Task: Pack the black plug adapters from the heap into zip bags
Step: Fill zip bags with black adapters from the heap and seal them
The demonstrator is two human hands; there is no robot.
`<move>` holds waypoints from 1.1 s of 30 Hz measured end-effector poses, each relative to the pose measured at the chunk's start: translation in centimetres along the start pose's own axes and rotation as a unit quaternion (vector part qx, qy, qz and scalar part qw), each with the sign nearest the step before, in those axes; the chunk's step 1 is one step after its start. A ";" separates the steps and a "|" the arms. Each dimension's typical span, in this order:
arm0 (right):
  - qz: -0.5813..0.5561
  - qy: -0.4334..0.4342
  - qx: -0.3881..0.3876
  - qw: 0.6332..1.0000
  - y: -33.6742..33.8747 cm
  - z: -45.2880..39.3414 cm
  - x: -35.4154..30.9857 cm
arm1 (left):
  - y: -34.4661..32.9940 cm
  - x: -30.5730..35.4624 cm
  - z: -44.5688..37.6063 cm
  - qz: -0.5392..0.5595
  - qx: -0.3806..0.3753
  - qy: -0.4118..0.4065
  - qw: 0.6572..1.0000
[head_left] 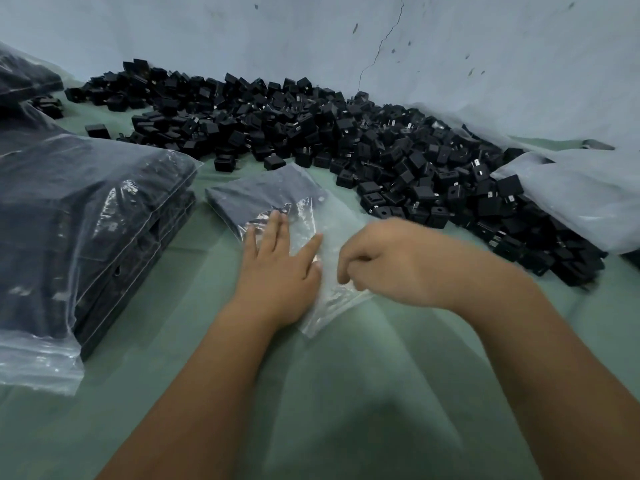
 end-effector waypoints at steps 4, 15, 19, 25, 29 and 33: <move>-0.147 0.032 0.184 0.971 4.6 1.1 0.2 | -0.4 0.1 0.2 -0.028 -0.059 -0.011 0.998; -0.079 -0.057 0.084 0.992 -3.0 -7.7 4.4 | 5.3 -0.3 2.2 -0.014 0.025 -0.039 0.999; -0.027 -0.080 0.065 0.994 -5.6 -8.5 4.5 | 4.6 -2.5 0.4 -0.001 0.019 -0.004 1.000; 0.040 -0.087 0.057 0.994 -7.2 -10.4 4.7 | 2.4 -5.3 -4.0 0.012 -0.026 0.028 0.999; 0.000 -0.086 0.136 0.987 -7.0 -10.3 5.2 | 1.8 -6.0 -5.1 0.027 -0.011 0.033 0.999; 0.091 -0.137 0.445 0.880 -4.0 -6.9 5.6 | 2.1 -5.8 -4.4 0.076 0.015 0.027 0.997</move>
Point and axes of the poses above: each hand's wrist, its own z-axis away from the middle knuckle, its own y-axis out of the back of the hand, x = y × z, the point moved 5 cm from there along -z, towards the middle knuckle, and after that the axes turned 10 degrees about z, right-handed, at the moved point
